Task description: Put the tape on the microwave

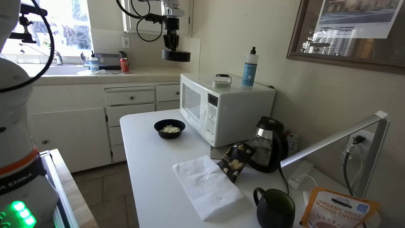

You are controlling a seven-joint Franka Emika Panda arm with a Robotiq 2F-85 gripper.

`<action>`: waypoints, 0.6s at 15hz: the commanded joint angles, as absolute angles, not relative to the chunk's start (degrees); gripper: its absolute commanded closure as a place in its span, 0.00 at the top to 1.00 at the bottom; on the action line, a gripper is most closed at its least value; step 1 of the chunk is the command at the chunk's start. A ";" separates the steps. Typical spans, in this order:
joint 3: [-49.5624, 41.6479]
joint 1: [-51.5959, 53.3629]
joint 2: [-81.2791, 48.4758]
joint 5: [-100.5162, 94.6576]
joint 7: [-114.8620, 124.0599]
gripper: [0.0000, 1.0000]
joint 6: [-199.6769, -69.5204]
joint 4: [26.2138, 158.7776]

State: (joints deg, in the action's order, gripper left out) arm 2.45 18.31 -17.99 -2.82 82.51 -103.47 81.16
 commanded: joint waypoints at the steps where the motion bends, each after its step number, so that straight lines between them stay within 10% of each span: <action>1: 2.88 17.15 -26.34 -0.88 92.25 0.20 -103.79 72.43; 9: 0.81 19.68 -36.27 -2.71 114.13 0.20 -110.63 62.83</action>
